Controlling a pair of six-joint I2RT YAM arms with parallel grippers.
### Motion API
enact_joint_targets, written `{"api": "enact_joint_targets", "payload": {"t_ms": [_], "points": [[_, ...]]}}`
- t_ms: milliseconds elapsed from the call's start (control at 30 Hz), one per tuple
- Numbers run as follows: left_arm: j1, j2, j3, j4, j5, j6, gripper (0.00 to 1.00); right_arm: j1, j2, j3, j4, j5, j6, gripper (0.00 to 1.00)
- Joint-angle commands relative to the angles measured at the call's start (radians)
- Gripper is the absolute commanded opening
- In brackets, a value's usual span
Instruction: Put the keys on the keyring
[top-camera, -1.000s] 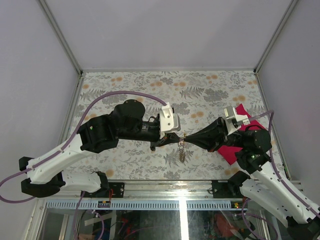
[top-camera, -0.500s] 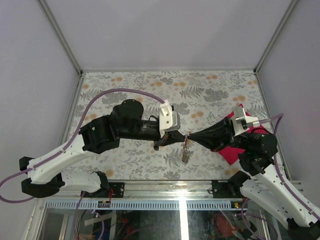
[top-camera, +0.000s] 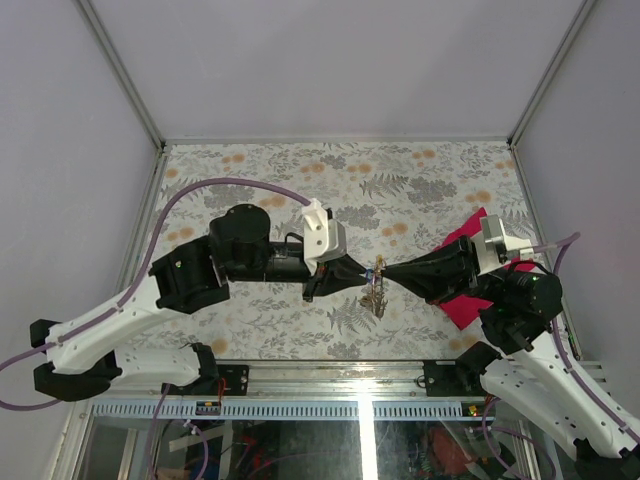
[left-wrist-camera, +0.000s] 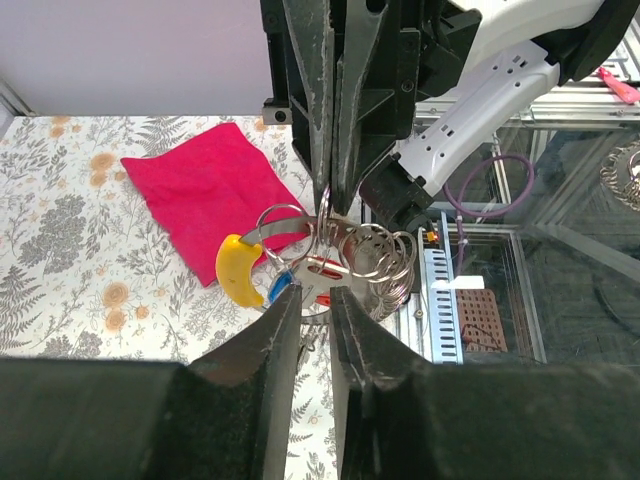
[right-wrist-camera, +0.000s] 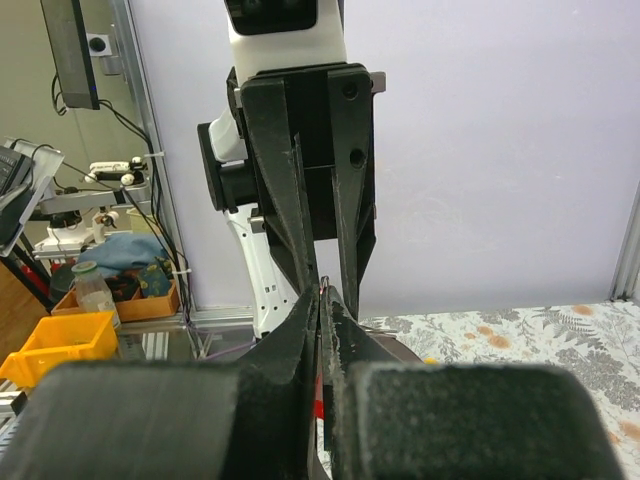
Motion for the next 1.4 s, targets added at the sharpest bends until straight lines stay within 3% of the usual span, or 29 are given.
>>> {"api": "enact_joint_targets", "payload": {"t_ms": [0, 500, 933, 1000, 1167, 1300, 1367], "points": [[-0.004, -0.055, -0.035, 0.134, -0.041, -0.033, 0.20, 0.005, -0.012, 0.032, 0.064, 0.015, -0.017, 0.00], [-0.005, -0.021, -0.052, 0.196, 0.003, -0.055, 0.28, 0.005, -0.004, 0.043, 0.063, -0.018, -0.012, 0.00], [-0.005, 0.023, -0.019, 0.209, 0.065, -0.053, 0.26, 0.005, 0.002, 0.041, 0.072, -0.024, -0.009, 0.00], [-0.004, 0.026, -0.018, 0.208, 0.067, -0.053, 0.23, 0.005, 0.001, 0.039, 0.069, -0.023, -0.011, 0.00], [-0.004, 0.027, -0.011, 0.206, 0.072, -0.054, 0.01, 0.005, -0.001, 0.032, 0.066, -0.021, -0.013, 0.00], [-0.004, 0.029, 0.004, 0.173, 0.068, -0.050, 0.00, 0.005, -0.013, 0.033, 0.030, -0.016, -0.037, 0.00], [-0.004, 0.032, 0.024, 0.124, 0.055, -0.043, 0.00, 0.005, -0.028, 0.044, -0.029, -0.012, -0.078, 0.06]]}}
